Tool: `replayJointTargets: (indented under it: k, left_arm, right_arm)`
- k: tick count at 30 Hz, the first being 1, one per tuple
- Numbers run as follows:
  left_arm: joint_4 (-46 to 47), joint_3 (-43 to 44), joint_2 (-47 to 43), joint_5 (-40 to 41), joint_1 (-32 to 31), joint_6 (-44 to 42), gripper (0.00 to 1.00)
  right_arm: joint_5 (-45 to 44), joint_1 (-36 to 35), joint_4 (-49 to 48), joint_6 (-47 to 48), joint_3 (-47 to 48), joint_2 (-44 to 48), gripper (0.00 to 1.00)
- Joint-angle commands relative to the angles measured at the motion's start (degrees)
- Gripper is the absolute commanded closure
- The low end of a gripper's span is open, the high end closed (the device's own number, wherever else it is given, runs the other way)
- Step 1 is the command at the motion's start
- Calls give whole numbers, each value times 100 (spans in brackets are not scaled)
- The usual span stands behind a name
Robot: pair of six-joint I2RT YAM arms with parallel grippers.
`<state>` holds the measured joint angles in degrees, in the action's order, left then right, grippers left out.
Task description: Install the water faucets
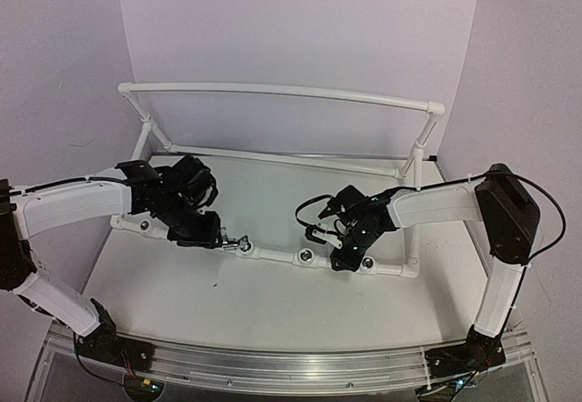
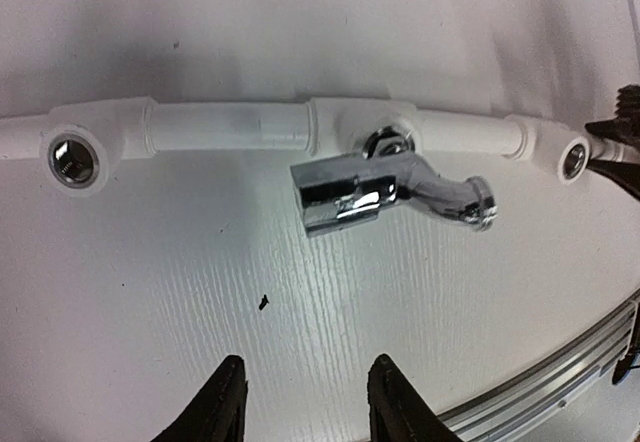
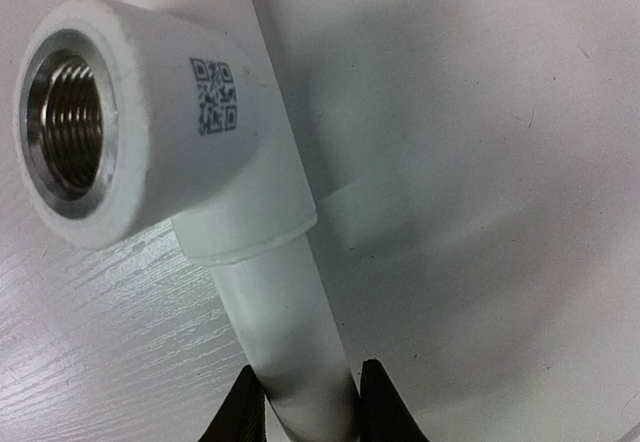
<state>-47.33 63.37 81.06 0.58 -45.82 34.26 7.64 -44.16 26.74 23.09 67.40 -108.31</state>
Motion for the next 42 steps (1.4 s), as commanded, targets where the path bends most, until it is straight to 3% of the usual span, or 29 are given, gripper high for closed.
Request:
replayJointTargets:
  k: [1,8,18,27,42]
  left_arm:
    - [552,-472,-105,-485,-6,367,62]
    - [1393,-813,243,-513,-13,711,66]
    - [1710,-385,1020,416,120,794,69]
    - [1743,93,1068,922,235,139,71]
    - [2326,484,1685,-410,234,-632,75]
  right_arm:
    - [-288,83,156,-480,-203,-378,74]
    - [-266,83,159,-461,-174,-468,74]
    - [-346,83,162,-352,-242,-564,76]
    - [-362,83,158,-332,-306,-578,81]
    - [-314,79,181,-367,-242,-562,82]
